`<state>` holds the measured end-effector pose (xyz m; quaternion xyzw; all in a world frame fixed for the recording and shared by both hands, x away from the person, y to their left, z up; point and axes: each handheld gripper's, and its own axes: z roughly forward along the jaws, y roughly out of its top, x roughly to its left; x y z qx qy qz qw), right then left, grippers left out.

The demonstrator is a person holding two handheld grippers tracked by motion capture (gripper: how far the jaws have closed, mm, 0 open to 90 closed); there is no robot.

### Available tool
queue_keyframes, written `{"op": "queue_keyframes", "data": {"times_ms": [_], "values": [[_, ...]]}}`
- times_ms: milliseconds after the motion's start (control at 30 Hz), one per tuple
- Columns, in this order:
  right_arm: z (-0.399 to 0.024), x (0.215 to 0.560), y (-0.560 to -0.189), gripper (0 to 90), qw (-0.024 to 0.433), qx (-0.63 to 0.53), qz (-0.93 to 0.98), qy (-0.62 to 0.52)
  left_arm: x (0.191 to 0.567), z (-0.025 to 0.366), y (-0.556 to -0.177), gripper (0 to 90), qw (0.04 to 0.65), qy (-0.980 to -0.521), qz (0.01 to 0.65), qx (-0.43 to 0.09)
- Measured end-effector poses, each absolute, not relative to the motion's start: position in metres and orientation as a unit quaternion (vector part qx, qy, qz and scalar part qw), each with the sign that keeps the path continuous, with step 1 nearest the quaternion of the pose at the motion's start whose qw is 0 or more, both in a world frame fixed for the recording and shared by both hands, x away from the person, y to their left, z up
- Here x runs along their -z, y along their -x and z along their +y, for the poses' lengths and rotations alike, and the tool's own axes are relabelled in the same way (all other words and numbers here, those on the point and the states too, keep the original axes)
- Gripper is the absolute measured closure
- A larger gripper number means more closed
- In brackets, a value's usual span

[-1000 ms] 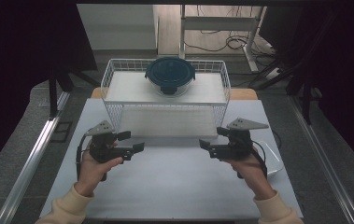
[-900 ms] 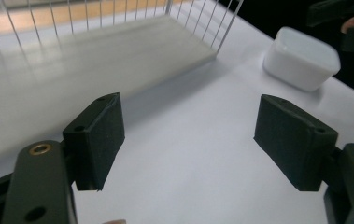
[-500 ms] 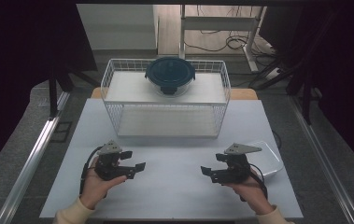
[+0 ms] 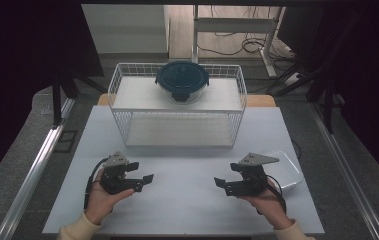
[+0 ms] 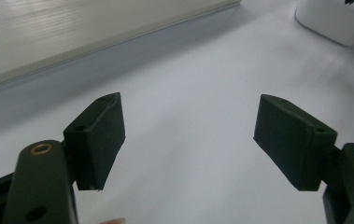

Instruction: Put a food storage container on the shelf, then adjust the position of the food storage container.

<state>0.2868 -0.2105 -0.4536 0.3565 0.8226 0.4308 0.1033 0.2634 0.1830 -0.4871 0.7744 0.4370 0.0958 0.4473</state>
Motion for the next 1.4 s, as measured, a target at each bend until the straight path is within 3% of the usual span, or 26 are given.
{"op": "queue_keyframes", "data": {"times_ms": [433, 633, 767, 1233, 1400], "values": [[-0.237, 0.425, -0.300, 31.1, 0.123, -0.405, 0.831, -0.362, 0.487, 0.188, -0.260, 24.0, 0.450, -0.772, 0.440, -0.089], [-0.281, 0.405, -0.311, 46.5, 0.140, -0.403, 0.811, -0.400, 0.489, 0.190, -0.258, 24.0, 0.455, -0.768, 0.445, -0.077], [-0.304, 0.399, -0.318, 51.9, 0.150, -0.395, 0.805, -0.416, 0.490, 0.189, -0.259, 24.0, 0.451, -0.767, 0.449, -0.077], [-0.374, 0.414, -0.336, 85.6, 0.199, -0.313, 0.787, -0.494, 0.493, 0.192, -0.258, 24.0, 0.448, -0.769, 0.450, -0.077], [-0.391, 0.424, -0.346, 89.0, 0.209, -0.282, 0.783, -0.513, 0.494, 0.190, -0.258, 24.0, 0.447, -0.771, 0.448, -0.076]]}}
